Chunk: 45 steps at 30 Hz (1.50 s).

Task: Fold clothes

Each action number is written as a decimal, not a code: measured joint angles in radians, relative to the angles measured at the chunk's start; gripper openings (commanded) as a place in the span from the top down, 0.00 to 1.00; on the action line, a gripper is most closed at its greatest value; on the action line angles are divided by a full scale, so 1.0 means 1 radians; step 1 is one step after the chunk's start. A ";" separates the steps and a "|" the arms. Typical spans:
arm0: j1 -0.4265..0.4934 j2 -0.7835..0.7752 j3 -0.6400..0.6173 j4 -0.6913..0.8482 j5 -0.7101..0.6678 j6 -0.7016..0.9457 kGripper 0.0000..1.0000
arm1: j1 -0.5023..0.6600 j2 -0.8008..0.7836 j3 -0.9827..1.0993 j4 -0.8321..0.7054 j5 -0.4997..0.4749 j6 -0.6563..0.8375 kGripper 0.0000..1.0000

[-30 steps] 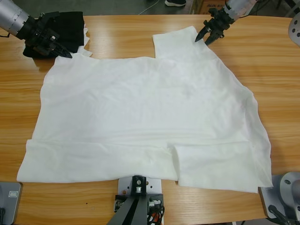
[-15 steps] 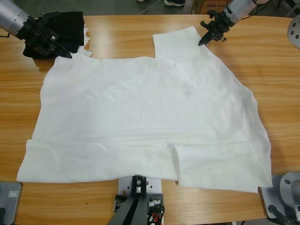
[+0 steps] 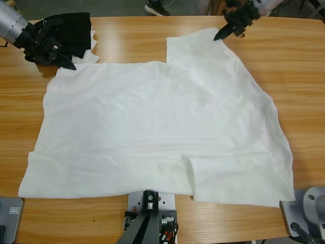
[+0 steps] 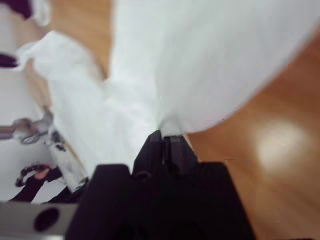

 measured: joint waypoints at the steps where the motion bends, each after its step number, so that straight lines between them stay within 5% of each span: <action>1: 0.003 0.000 0.003 0.000 0.000 0.001 1.00 | 0.000 -0.034 0.050 0.000 0.014 -0.007 1.00; 11: 0.017 -0.002 0.098 0.021 -0.046 0.017 1.00 | -0.002 -0.300 0.696 -0.195 0.093 -0.049 1.00; 19: 0.024 -0.091 0.194 0.065 -0.051 0.018 1.00 | -0.004 -0.480 1.012 -0.294 0.094 -0.050 1.00; 39: 0.123 -0.248 0.324 0.138 0.091 0.013 1.00 | -0.115 -0.757 1.322 -0.271 -0.123 0.031 1.00; 45: 0.062 -0.293 0.323 0.215 0.048 -0.051 1.00 | -0.121 -0.772 1.325 -0.226 -0.154 0.041 1.00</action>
